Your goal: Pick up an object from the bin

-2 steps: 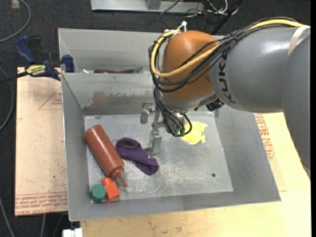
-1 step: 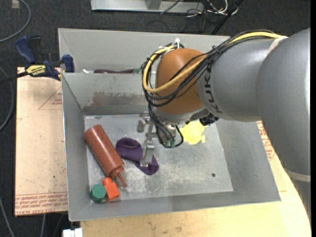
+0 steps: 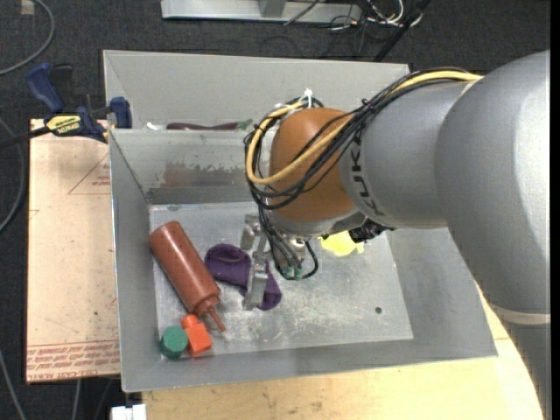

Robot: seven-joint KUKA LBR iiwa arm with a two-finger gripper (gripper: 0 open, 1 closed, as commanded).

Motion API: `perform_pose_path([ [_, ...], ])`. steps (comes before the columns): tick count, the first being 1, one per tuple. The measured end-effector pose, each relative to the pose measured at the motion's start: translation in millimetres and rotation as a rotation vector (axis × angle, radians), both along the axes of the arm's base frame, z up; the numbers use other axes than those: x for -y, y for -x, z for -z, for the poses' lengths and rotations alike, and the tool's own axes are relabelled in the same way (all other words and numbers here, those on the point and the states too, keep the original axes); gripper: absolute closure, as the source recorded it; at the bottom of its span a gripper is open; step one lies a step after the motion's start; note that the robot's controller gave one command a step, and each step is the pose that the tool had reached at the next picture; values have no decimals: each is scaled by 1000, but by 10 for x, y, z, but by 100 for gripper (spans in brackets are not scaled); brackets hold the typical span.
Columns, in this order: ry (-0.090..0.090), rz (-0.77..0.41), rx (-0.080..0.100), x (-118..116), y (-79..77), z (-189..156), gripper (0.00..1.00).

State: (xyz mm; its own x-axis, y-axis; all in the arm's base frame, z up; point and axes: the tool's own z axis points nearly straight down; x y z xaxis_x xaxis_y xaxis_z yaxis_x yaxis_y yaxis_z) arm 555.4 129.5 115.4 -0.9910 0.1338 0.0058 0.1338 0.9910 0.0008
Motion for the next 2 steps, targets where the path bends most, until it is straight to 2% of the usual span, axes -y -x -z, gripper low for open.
perform_pose_path([
  [1, -2, 146, 7, 80, 6, -7, 0],
  [2, -1, 182, 3, 106, 68, 366, 0],
])
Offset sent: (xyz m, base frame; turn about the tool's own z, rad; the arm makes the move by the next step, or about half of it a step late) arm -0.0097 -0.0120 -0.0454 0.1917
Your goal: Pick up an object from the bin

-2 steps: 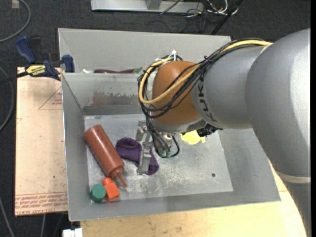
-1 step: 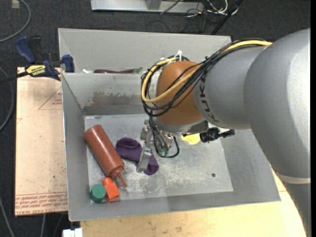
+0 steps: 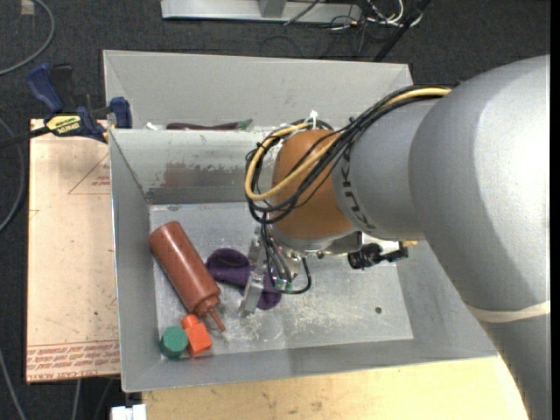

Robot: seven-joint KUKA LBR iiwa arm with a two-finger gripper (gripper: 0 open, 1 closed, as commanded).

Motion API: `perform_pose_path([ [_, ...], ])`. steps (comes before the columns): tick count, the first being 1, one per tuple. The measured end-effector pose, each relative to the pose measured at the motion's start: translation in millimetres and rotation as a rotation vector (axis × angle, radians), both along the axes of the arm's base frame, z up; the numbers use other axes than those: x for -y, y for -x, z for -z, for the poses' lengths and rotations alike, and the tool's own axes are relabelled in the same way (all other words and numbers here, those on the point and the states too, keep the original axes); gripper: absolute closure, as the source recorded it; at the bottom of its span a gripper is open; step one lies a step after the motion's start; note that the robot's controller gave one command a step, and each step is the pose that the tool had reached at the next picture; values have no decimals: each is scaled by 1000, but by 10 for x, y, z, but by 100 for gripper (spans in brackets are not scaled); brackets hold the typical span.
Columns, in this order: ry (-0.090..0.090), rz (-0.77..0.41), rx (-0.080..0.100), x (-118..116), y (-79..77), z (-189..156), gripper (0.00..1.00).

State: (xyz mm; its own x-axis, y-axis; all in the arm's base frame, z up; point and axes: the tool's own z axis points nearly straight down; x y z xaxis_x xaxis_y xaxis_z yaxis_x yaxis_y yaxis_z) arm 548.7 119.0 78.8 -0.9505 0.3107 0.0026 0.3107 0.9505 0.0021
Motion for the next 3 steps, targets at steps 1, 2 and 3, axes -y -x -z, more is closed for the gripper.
perform_pose_path([
  [1, -2, 43, 6, -128, 21, 85, 100],
  [2, -2, 43, 6, -128, 21, 87, 100],
  [3, -2, 44, 6, -127, 21, 88, 100],
])
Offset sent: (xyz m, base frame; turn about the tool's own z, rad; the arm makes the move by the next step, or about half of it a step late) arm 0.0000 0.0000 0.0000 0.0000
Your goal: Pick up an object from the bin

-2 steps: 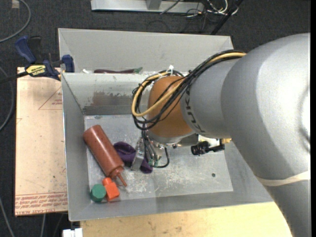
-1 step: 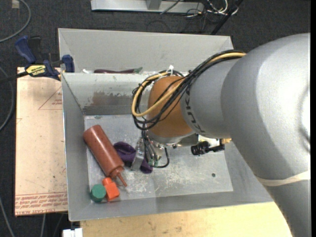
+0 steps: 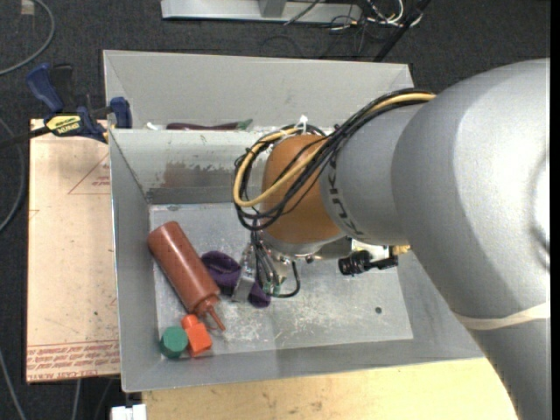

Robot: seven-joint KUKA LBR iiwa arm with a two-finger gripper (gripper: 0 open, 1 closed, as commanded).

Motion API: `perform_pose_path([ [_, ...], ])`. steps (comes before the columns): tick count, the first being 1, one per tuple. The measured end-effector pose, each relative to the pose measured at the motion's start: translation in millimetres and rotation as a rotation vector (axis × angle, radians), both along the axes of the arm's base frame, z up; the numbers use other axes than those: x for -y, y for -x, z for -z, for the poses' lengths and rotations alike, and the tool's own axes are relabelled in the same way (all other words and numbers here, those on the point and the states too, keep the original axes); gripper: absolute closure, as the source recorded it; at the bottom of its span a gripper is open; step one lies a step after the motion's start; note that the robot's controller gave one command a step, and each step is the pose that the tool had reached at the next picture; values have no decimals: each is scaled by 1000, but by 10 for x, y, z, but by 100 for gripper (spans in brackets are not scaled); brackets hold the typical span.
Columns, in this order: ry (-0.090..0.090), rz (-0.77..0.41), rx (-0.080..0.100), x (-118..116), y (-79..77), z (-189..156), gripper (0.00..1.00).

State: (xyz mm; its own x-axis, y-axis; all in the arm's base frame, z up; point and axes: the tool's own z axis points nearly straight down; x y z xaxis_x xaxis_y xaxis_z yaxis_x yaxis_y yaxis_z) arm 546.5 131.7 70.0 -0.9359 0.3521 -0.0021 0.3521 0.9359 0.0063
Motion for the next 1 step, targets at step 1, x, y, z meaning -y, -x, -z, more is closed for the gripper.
perform_pose_path([
  [1, 1, 0, -4, 3, 11, -29, 100],
])
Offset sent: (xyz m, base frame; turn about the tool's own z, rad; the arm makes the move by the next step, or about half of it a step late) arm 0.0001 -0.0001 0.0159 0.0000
